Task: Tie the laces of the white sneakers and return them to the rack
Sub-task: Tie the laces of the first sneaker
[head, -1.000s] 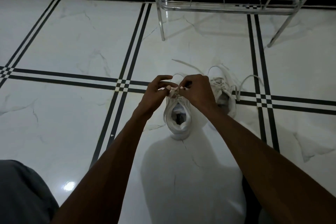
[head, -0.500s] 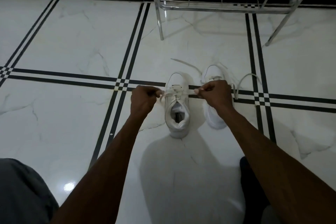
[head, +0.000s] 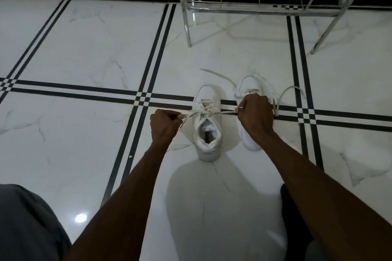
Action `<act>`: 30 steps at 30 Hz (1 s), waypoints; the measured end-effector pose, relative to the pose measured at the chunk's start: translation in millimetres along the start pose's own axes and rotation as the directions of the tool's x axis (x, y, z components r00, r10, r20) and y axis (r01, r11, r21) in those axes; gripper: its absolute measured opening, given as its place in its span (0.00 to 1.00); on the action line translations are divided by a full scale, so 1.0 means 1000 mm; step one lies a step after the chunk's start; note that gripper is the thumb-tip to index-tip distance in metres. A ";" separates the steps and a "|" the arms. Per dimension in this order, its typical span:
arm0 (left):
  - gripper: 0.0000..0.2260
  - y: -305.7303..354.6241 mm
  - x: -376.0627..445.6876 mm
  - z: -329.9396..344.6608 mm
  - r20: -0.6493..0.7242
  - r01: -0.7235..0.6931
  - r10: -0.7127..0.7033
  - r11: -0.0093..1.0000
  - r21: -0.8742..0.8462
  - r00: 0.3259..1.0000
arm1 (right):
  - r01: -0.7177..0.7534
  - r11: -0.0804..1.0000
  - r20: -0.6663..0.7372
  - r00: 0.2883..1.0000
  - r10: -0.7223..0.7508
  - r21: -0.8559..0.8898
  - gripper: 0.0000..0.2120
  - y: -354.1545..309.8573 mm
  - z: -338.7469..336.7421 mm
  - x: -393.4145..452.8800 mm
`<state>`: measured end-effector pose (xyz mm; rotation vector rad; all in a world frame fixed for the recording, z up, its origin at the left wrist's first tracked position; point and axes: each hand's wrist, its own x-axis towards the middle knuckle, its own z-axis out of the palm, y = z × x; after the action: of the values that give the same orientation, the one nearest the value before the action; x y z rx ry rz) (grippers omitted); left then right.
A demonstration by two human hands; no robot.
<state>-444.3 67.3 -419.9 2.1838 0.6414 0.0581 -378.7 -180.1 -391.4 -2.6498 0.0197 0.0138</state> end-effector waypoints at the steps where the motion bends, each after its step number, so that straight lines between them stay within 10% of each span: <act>1: 0.05 0.000 0.001 0.000 0.010 -0.003 0.003 1.000 -0.009 1.000 | 0.013 1.000 0.032 0.999 -0.013 -0.012 0.03 -0.001 -0.003 0.000; 11: 0.05 0.014 -0.002 0.005 0.197 -0.020 0.032 0.998 -0.059 0.980 | 0.334 0.928 0.324 0.871 -0.371 0.164 0.23 -0.054 0.005 -0.004; 15: 0.07 0.018 -0.004 0.008 0.209 -0.066 0.065 0.998 -0.003 0.976 | 0.363 0.926 0.266 0.887 -0.377 0.102 0.07 -0.066 0.009 -0.015; 24: 0.11 0.017 -0.002 0.005 0.207 -0.011 0.023 0.998 -0.060 0.978 | -0.296 0.891 0.247 0.944 0.218 0.345 0.18 -0.030 -0.003 0.012; 30: 0.15 0.027 -0.006 0.011 0.332 -0.195 0.198 0.980 -0.044 0.922 | 0.147 0.940 0.329 0.911 -0.250 0.307 0.23 -0.029 -0.002 0.006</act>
<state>-435.0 42.6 -406.3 2.1730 0.2272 -0.2018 -372.0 -155.3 -376.0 -2.3173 -0.3503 0.4047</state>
